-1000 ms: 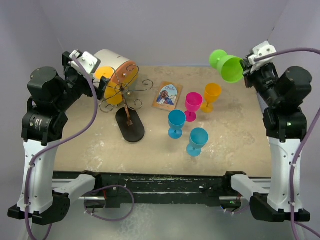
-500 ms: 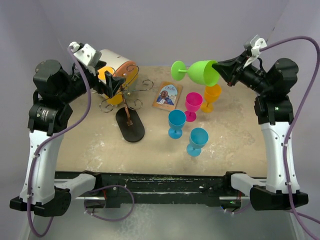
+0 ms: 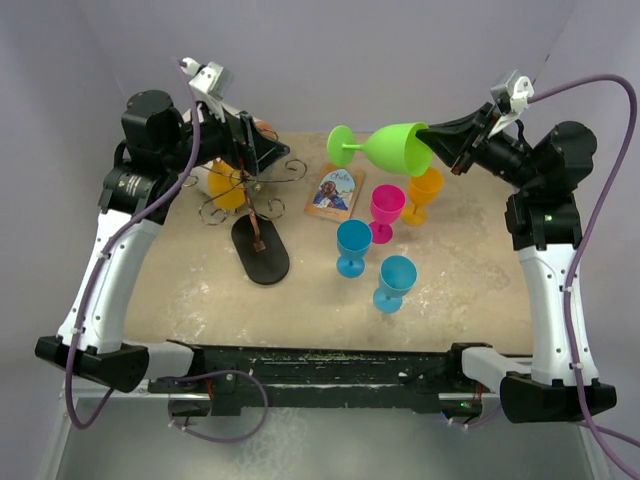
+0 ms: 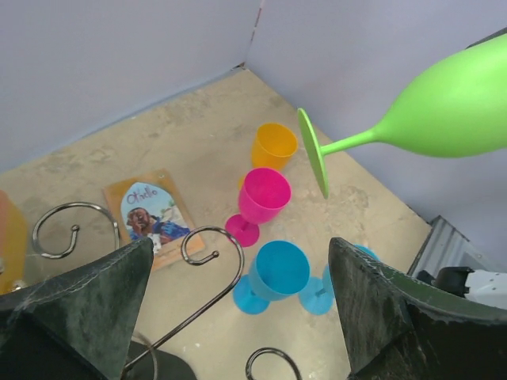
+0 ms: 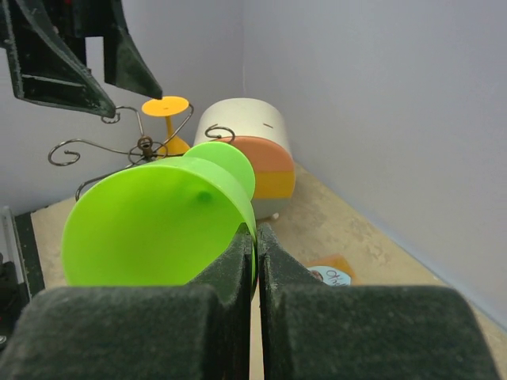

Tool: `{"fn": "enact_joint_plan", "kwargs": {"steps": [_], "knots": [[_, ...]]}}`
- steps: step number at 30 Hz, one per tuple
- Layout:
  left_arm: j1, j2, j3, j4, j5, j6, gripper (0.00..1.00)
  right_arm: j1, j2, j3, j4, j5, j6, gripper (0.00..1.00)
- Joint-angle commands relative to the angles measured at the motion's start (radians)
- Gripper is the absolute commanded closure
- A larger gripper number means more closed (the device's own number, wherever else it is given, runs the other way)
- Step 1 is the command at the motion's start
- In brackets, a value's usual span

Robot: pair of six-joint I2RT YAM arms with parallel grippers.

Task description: Place the wine glass upside down on the wine glass rack

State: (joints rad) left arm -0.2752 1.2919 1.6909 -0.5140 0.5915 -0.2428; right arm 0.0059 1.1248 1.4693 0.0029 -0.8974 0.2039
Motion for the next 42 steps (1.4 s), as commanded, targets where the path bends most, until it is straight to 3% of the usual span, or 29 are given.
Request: {"fn": "enact_joint_plan", "kwargs": {"steps": [1, 11, 17, 42], "knots": [[-0.049, 0.04, 0.092, 0.048, 0.014, -0.134, 0.08, 0.003, -0.012, 0.014, 0.071, -0.053, 0.032, 1.0], [-0.174, 0.181, 0.174, 0.044, 0.024, -0.252, 0.12, 0.003, -0.023, 0.001, 0.059, -0.063, 0.011, 1.0], [-0.231, 0.241, 0.201, 0.045, -0.003, -0.245, 0.17, 0.003, -0.025, -0.003, 0.041, -0.06, -0.013, 1.0], [-0.254, 0.262, 0.188, 0.066, -0.007, -0.236, 0.99, 0.003, -0.035, -0.01, -0.002, -0.036, -0.075, 0.98]]}}
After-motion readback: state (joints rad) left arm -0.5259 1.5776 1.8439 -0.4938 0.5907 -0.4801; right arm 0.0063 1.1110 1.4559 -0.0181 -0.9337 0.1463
